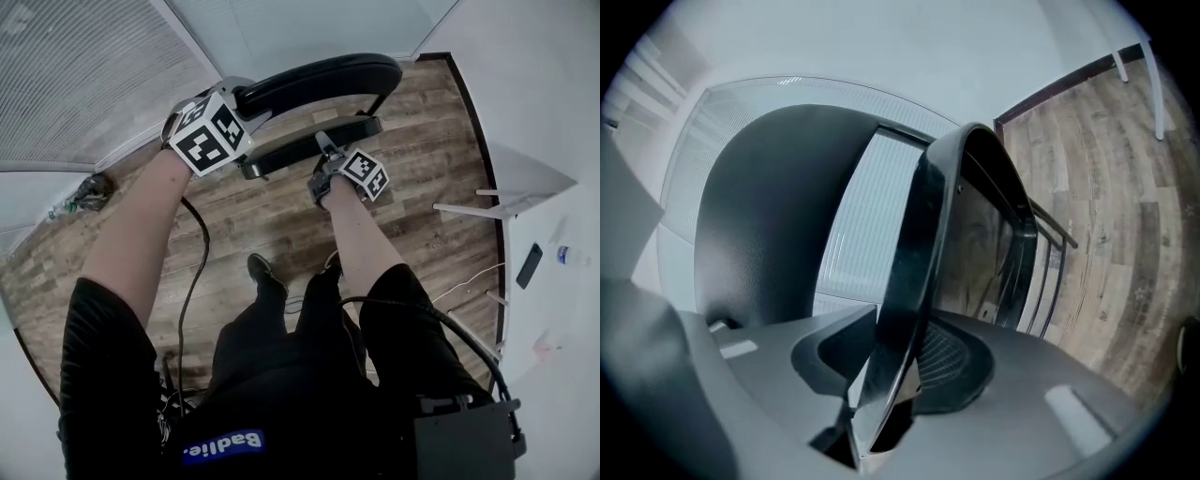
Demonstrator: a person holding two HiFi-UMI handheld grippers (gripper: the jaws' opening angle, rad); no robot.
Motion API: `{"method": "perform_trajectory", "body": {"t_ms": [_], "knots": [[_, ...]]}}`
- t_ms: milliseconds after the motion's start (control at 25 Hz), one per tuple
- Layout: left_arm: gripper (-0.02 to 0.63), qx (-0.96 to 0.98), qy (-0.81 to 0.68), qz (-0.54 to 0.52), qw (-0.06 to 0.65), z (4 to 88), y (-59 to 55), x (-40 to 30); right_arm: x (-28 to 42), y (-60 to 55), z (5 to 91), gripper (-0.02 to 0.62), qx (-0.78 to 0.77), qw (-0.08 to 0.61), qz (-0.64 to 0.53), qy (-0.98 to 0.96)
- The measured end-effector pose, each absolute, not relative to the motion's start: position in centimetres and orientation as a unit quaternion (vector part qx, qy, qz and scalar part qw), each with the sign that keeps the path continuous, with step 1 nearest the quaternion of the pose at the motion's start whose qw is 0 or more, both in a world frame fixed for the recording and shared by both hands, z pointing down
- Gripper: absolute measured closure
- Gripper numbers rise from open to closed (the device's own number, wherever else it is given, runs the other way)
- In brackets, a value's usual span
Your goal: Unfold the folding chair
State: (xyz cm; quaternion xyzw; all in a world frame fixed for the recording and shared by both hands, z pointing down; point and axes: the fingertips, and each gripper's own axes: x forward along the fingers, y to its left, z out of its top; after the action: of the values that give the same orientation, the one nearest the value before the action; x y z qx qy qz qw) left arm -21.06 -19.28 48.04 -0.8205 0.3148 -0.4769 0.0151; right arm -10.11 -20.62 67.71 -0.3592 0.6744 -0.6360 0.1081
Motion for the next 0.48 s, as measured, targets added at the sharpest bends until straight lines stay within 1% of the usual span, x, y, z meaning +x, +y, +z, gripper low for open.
{"method": "perform_trajectory", "body": {"t_ms": [480], "knots": [[0.471,-0.823,0.313,-0.474,0.004,48.8,-19.1,-20.9,-7.2,-17.1,69.4,0.485,-0.334,0.143,-0.642,0.675]]}}
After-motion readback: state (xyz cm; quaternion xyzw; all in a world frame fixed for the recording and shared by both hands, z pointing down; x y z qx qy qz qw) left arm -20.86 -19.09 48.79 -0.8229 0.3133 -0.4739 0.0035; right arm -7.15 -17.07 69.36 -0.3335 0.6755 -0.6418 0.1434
